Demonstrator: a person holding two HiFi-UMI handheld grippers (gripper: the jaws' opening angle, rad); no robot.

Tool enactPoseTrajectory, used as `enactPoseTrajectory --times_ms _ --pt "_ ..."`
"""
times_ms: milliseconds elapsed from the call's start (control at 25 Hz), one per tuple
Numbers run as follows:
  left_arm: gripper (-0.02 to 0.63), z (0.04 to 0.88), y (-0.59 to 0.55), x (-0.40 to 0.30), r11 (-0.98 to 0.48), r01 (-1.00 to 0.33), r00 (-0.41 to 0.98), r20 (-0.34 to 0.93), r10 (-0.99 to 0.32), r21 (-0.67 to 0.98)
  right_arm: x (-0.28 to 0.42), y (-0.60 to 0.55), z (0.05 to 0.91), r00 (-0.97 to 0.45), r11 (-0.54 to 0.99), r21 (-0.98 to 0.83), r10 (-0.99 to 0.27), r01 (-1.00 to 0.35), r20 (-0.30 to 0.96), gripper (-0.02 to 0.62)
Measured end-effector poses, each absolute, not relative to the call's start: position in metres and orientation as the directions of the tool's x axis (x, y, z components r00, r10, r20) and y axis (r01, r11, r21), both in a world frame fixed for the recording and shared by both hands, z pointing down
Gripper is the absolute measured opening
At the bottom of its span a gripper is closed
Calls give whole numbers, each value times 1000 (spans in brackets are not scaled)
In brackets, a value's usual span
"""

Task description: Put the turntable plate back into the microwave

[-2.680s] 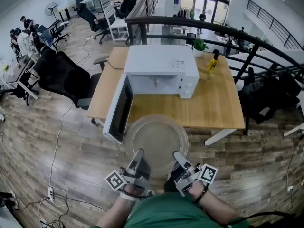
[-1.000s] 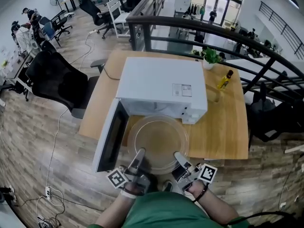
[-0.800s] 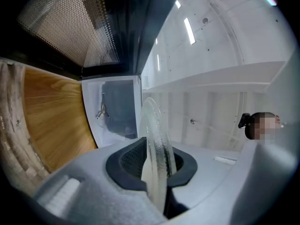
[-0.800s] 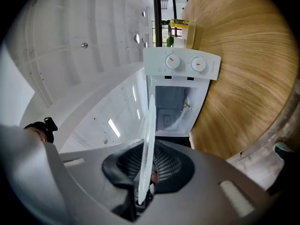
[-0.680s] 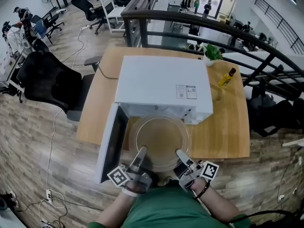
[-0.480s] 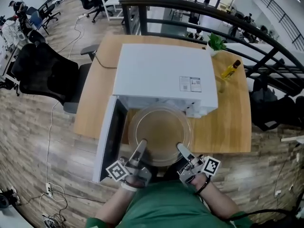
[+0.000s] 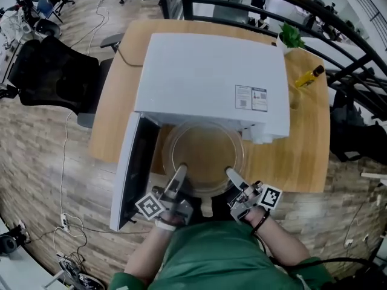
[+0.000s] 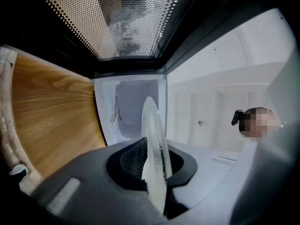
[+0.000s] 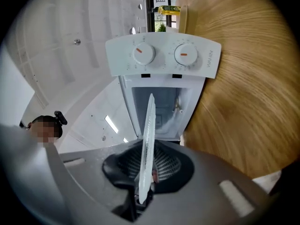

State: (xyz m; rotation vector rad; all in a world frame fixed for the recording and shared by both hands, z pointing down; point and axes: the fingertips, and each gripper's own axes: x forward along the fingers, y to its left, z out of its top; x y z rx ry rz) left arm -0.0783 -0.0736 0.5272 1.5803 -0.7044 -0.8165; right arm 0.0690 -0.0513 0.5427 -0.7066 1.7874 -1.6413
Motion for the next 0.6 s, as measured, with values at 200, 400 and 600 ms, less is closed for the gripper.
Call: enactPoseTrajectory --times_ms 200,400,600 --pt "35 546 -85 -80 -153 -2 554 -126 -823 988 67 -62 565 -692 54 -998 -719 25 -56 44" --pt "35 567 -100 -79 -137 28 528 -131 -839 990 69 -81 583 -697 62 -998 -714 20 -58 44" --pt "35 585 -106 -79 -123 40 520 -126 -845 992 69 -88 597 -702 57 -998 -711 7 -46 41"
